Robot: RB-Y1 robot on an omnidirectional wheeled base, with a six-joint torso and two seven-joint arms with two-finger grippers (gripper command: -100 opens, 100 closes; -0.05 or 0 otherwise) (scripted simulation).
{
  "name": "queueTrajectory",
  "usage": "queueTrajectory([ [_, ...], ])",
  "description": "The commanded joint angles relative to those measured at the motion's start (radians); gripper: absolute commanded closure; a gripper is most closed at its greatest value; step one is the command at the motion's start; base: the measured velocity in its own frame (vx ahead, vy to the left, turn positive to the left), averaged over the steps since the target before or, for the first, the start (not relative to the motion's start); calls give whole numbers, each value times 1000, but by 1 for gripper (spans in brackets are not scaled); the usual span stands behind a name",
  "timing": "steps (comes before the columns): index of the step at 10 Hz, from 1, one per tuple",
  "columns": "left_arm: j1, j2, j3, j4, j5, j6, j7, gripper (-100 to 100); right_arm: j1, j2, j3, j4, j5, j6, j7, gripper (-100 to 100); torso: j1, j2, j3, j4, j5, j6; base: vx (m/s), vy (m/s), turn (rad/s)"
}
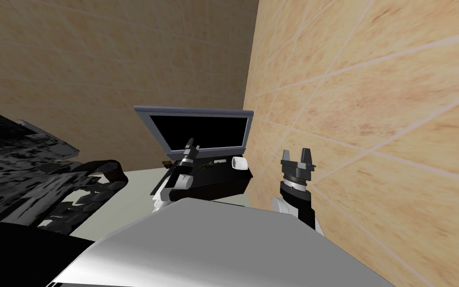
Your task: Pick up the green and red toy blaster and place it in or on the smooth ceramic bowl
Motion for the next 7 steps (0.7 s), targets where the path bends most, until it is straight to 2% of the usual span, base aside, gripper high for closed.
queueTrajectory([
  [1,-31,-1,2,31,9,24,13,-100,0,0,0,0,0,0,0,0,0,0,0,0,0,0,-7,-4,-87],
  [2,-65,3,8,69,30,64,42,-100,0,0,0,0,0,0,0,0,0,0,0,0,0,0,-9,-8,-164],
  [3,-65,3,8,69,30,67,42,-100,0,0,0,0,0,0,0,0,0,0,0,0,0,0,-8,-4,-95],
  [4,-100,7,15,110,51,103,71,-100,0,0,0,0,0,0,0,0,0,0,0,0,0,0,-8,-8,-149],
  [5,-100,7,15,110,51,111,71,-100,0,0,0,0,0,0,0,0,0,0,0,0,0,0,-7,-3,-79],
  [6,-136,11,21,153,71,152,100,-100,0,0,0,0,0,0,0,0,0,0,0,0,0,-1,-8,-4,-160],
  [7,-136,11,21,153,71,157,100,-100,0,0,0,0,0,0,0,0,0,0,0,0,0,0,-7,2,-79],
])
